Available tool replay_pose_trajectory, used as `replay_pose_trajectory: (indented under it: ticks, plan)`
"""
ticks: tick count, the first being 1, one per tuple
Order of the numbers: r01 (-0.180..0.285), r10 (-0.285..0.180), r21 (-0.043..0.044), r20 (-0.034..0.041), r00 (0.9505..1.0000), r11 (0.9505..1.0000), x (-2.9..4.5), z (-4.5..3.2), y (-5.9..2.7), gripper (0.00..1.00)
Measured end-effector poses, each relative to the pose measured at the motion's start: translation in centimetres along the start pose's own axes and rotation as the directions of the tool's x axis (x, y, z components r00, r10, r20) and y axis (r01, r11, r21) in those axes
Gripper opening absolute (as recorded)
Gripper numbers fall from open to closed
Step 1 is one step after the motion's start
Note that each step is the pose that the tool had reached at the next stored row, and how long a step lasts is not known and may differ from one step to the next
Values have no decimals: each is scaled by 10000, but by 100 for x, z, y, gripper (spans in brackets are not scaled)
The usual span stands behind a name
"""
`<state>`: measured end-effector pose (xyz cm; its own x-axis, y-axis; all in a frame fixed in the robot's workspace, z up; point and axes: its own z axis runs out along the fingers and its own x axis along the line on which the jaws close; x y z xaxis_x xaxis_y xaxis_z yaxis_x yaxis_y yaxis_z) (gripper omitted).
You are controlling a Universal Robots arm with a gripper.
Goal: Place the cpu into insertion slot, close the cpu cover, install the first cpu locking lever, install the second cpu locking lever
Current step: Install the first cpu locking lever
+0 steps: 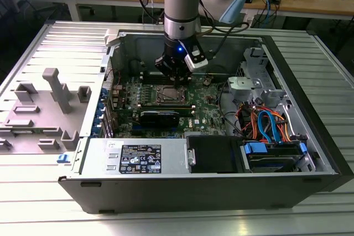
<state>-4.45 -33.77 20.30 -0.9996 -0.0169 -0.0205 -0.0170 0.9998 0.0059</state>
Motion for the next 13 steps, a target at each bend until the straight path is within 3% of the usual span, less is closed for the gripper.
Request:
replay_pose_trajectory:
  ticks: [4,13]
  plan:
    - [0,0,-2,0,10000,10000,0,0,3,11]
    - [-2,2,-98,2,10000,10000,-4,0,5,11]
